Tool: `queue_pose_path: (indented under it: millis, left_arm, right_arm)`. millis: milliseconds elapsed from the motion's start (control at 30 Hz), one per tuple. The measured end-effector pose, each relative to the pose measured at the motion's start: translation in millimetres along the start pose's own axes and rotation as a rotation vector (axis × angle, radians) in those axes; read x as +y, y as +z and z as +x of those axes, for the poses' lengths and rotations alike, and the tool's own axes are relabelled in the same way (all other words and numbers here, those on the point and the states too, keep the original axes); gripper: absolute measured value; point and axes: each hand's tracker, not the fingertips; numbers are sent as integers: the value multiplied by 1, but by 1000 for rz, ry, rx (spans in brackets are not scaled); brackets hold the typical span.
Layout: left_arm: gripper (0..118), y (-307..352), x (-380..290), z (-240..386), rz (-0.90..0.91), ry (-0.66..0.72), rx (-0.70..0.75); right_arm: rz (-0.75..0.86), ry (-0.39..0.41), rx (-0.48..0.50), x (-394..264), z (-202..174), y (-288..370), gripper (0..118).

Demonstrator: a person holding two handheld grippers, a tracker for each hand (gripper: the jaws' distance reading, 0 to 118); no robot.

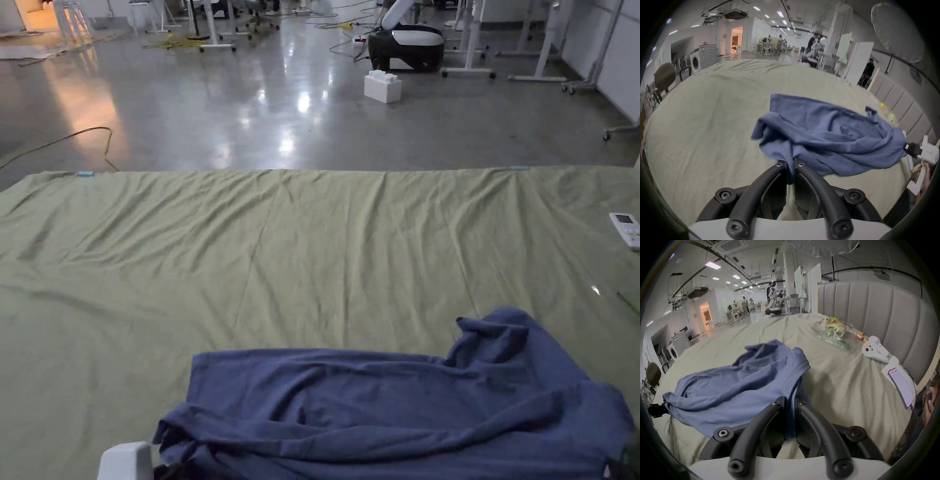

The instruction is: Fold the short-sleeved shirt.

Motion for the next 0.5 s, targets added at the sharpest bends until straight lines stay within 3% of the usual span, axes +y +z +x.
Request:
queue_pose_path:
  millis: [67, 233, 400, 500]
  left_arm:
    - [7, 21, 0, -1, 54, -17, 32]
    - [7, 70, -18, -16, -1, -7, 5]
    - [7, 103, -47, -28, -88, -2, -10]
    - [9, 95, -63, -30, -136, -16, -22]
  right_arm:
    - [27, 18, -4, 4, -1, 17, 10]
    - [48, 23, -21, -12, 7, 64, 9]
    - [-10, -26, -36, -36, 26, 99, 9]
    - [-57, -3, -34, -52, 30, 93, 9]
